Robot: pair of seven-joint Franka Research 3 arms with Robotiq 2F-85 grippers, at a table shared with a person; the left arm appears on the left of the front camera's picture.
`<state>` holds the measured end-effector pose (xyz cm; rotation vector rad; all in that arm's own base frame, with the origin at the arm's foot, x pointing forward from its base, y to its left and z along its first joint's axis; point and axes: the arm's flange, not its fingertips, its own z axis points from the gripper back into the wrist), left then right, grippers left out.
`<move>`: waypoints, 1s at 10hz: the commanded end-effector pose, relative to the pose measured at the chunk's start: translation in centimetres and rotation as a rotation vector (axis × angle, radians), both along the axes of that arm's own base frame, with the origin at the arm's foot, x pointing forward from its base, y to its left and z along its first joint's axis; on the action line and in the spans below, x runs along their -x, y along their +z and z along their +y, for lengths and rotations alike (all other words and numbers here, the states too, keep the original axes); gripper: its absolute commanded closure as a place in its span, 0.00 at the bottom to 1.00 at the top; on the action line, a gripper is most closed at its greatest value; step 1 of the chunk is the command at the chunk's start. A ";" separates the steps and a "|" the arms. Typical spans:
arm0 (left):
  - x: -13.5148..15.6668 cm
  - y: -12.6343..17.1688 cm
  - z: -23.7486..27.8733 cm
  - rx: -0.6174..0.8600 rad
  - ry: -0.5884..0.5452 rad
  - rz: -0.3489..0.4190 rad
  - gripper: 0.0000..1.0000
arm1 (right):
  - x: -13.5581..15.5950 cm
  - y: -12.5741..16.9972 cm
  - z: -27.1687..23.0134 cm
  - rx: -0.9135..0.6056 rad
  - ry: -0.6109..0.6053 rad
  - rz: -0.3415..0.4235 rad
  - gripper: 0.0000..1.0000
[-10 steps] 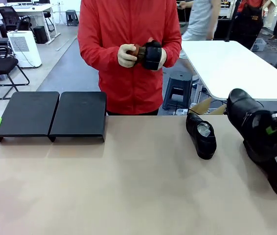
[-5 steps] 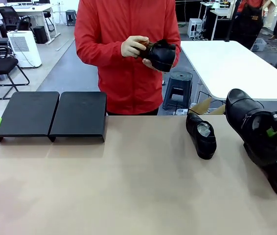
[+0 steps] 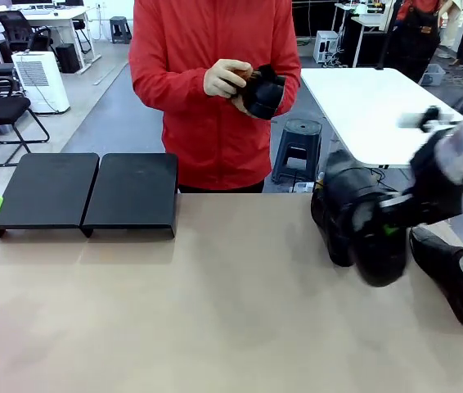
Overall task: Organize the shoes by placing them on the stand.
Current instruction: Pick up one Shoe and place it in the middle of the table.
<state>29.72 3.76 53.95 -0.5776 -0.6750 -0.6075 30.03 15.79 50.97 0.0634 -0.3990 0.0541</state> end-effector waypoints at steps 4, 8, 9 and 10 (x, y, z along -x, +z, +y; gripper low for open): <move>-0.1 0.1 0.1 0.015 -0.015 -0.012 0.00 | -0.1 -5.2 12.1 -0.142 0.034 0.072 1.00; -0.1 0.1 0.1 0.015 -0.015 -0.012 0.00 | 2.0 -9.6 16.6 -0.169 0.037 0.191 1.00; -0.1 0.1 0.1 0.015 -0.015 -0.012 0.00 | 2.5 -10.4 17.0 -0.172 0.013 0.183 1.00; -0.1 0.1 0.1 0.015 -0.015 -0.012 0.00 | 2.7 -11.3 17.2 -0.190 -0.025 0.161 1.00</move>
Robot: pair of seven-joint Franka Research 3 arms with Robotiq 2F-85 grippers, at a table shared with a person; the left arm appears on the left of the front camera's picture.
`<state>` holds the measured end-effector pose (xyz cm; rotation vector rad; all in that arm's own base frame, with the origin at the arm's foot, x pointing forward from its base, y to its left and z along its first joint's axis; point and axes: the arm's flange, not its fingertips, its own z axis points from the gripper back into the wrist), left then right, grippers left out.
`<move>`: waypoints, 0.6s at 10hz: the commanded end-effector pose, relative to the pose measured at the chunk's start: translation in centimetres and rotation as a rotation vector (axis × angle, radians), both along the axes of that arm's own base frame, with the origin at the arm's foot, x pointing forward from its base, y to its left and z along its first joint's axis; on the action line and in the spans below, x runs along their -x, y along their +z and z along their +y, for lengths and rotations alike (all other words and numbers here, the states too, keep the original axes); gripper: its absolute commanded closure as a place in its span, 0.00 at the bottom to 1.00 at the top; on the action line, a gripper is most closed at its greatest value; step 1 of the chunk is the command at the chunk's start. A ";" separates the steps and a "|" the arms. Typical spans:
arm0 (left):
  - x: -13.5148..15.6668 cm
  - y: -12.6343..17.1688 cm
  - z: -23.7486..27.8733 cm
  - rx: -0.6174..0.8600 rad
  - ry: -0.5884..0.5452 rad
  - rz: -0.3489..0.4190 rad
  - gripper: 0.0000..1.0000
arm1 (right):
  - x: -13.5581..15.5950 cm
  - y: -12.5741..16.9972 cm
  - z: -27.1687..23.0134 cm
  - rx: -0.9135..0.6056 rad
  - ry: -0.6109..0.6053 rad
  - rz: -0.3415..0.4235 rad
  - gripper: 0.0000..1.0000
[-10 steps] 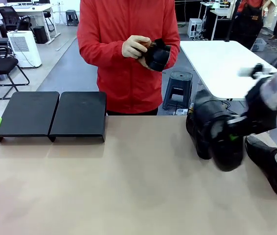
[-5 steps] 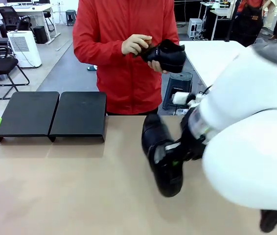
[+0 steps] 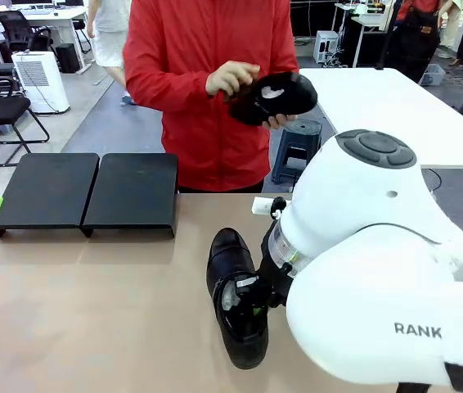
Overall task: Organize the shoes by placing them on the stand.
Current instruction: Pick up one Shoe and place it in the middle of the table.
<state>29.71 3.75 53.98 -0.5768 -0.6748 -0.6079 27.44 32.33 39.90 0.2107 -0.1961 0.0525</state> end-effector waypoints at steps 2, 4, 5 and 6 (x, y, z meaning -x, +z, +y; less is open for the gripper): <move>-0.2 0.0 0.1 0.016 -0.015 -0.012 0.00 | -0.3 -2.0 0.9 -0.082 -0.075 -0.058 1.00; -0.2 0.0 0.1 0.016 -0.015 -0.012 0.00 | -1.7 -3.8 1.2 -0.098 -0.070 -0.057 1.00; -0.2 0.0 0.1 0.016 -0.015 -0.012 0.00 | -2.2 -4.7 1.4 -0.088 -0.061 -0.029 1.00; -0.2 0.0 0.1 0.016 -0.015 -0.012 0.00 | -2.6 -5.1 1.5 -0.068 -0.054 -0.014 1.00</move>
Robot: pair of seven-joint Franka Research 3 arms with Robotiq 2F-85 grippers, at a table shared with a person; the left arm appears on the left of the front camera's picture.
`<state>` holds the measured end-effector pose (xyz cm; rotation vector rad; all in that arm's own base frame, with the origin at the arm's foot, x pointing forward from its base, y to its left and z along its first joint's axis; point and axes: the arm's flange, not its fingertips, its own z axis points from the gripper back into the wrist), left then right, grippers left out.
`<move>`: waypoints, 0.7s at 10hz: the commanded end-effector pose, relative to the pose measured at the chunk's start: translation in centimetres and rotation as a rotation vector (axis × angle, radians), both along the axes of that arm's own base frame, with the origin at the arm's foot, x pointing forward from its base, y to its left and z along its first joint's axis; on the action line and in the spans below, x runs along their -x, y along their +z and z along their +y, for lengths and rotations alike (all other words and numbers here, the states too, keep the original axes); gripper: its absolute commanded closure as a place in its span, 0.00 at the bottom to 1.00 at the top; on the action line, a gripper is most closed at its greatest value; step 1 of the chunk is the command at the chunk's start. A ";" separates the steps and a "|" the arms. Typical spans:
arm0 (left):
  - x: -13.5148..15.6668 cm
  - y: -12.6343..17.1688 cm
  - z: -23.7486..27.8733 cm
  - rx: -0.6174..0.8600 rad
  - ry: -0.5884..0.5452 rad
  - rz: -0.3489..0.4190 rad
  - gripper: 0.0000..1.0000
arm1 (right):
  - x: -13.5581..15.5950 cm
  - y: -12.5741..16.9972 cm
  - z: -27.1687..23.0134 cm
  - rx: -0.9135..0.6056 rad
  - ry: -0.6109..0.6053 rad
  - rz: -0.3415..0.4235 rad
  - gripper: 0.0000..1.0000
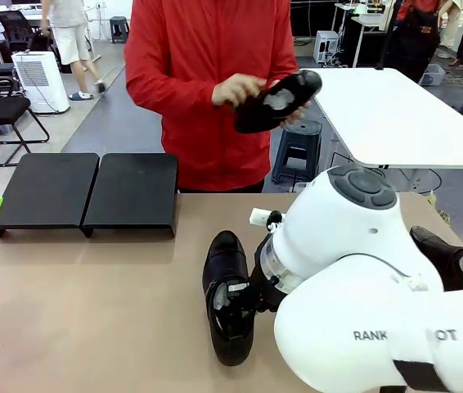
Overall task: Organize the shoes by placing them on the stand.
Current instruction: Pick up one Shoe and place it in the middle of the table.
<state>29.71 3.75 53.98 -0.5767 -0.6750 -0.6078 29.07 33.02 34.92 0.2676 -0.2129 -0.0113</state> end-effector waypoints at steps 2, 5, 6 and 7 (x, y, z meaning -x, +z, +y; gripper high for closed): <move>-0.2 0.0 0.1 0.016 -0.015 -0.012 0.00 | -1.9 -0.6 0.6 0.009 -0.005 0.011 0.97; -0.2 0.0 0.1 0.016 -0.015 -0.012 0.00 | -2.3 -1.1 0.2 0.000 -0.014 0.037 0.54; -0.2 0.0 0.1 0.016 -0.015 -0.012 0.00 | -2.2 -0.6 0.1 -0.006 -0.010 0.030 0.36; -0.2 0.0 0.1 0.016 -0.015 -0.012 0.00 | -2.0 0.2 -0.1 -0.011 -0.002 0.016 0.17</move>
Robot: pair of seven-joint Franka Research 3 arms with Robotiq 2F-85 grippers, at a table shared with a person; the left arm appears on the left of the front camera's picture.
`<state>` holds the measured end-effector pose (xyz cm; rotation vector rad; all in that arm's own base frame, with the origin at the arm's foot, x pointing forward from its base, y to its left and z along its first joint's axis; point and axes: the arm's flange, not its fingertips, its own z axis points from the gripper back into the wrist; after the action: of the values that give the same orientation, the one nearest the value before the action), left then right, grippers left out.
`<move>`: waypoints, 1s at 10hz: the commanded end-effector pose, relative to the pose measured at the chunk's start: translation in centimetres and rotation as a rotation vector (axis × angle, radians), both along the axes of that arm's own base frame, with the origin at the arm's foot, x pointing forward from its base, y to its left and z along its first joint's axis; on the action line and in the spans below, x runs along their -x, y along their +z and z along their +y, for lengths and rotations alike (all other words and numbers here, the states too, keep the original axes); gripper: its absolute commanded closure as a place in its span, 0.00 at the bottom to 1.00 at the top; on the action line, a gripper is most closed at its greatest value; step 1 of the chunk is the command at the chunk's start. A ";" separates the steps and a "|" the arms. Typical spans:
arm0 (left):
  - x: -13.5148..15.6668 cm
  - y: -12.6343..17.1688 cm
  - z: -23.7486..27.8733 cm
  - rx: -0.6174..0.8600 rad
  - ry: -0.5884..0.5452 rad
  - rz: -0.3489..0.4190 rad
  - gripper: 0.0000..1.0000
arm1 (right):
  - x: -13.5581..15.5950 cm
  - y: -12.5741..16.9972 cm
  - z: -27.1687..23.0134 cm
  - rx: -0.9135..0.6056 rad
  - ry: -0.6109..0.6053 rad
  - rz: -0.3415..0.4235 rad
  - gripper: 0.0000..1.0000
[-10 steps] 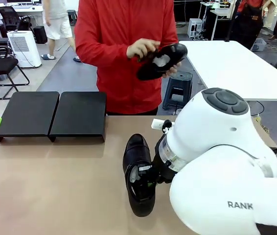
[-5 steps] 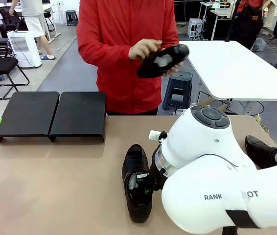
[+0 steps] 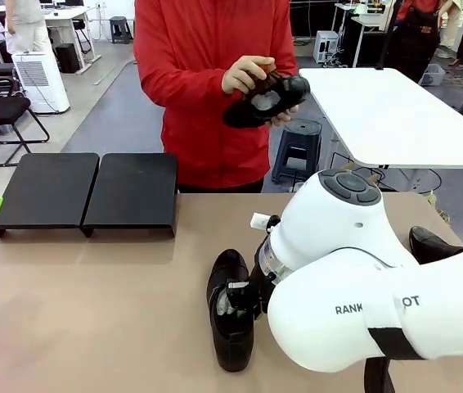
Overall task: Organize the shoes by placing them on the stand.
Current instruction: Pick up one Shoe and place it in the middle of the table, then place the Shoe from the middle of the table onto the Shoes Stand.
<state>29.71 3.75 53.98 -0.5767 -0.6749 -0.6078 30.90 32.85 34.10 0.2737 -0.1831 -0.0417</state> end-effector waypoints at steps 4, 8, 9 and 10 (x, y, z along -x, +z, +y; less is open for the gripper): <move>-0.2 0.0 0.1 0.016 -0.015 -0.012 0.00 | 1.4 3.6 -0.5 -0.021 0.057 -0.030 0.00; -0.2 0.0 0.1 0.016 -0.015 -0.012 0.00 | 0.8 2.9 0.4 -0.012 0.029 -0.044 0.00; -0.2 0.0 0.1 0.016 -0.015 -0.012 0.00 | 0.8 2.9 0.4 -0.012 0.029 -0.044 0.00; -0.2 0.0 0.1 0.016 -0.015 -0.012 0.00 | 0.8 2.9 0.4 -0.012 0.029 -0.044 0.00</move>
<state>29.72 3.76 53.98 -0.5768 -0.6748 -0.6079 29.73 33.05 36.99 0.2749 -0.2095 -0.0023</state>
